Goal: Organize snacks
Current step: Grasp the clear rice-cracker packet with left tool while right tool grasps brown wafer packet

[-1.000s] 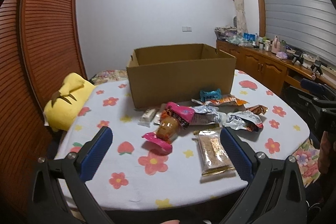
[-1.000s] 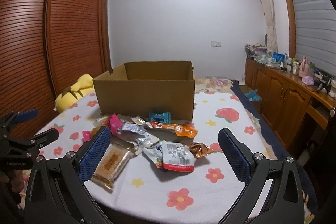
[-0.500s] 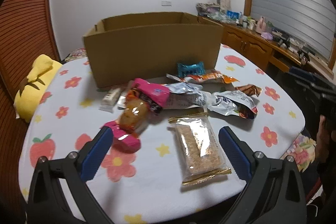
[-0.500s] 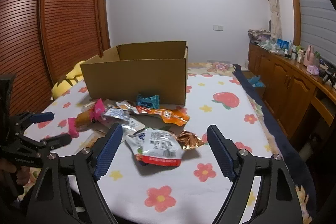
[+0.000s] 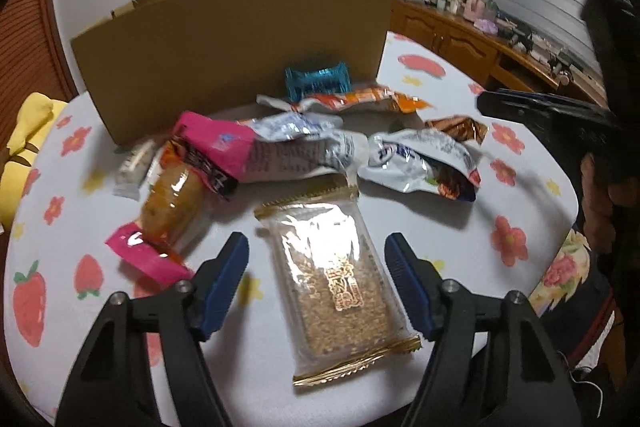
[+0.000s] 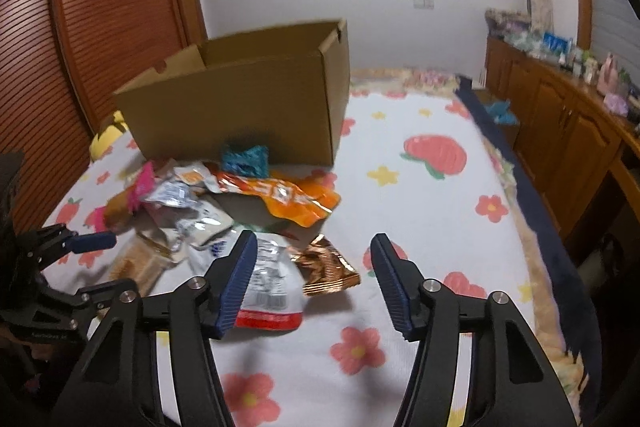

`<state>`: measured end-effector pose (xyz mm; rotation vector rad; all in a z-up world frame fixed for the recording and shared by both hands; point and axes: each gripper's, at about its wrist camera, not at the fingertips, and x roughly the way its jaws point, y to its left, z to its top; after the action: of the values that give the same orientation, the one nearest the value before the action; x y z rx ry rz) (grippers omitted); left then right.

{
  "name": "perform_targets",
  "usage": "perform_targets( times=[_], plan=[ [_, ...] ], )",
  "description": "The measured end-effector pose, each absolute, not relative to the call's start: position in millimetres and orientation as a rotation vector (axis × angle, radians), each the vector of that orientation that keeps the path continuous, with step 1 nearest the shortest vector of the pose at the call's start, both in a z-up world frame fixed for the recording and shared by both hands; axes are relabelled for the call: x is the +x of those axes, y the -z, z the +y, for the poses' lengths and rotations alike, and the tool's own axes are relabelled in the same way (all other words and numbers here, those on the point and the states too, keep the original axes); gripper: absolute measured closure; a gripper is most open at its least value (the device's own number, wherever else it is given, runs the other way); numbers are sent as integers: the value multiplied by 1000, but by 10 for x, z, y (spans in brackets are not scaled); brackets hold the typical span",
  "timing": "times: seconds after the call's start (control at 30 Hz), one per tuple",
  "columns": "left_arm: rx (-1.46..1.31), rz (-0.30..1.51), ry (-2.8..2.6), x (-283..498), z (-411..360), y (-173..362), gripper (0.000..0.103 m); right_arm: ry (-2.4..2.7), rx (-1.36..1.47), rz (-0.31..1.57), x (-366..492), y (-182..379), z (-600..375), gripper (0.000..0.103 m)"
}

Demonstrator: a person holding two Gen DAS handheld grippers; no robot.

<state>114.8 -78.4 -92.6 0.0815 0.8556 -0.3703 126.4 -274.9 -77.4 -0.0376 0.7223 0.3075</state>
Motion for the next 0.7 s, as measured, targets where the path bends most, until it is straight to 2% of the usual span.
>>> perform_targets(
  times=[0.27, 0.33, 0.43, 0.7],
  plan=[
    [77, 911, 386, 1218, -789, 1039, 33, -341, -21, 856, 1577, 1022, -2754, 53],
    [87, 902, 388, 1212, -787, 1033, 45, -334, -29, 869, 1599, 1065, -2740, 57],
    [79, 900, 381, 1220, -741, 1025, 55, -338, -34, 882, 1608, 1109, -2731, 59],
    [72, 893, 374, 1229, -647, 1034, 53, -331, -46, 902, 1611, 1129, -2842, 65]
  ],
)
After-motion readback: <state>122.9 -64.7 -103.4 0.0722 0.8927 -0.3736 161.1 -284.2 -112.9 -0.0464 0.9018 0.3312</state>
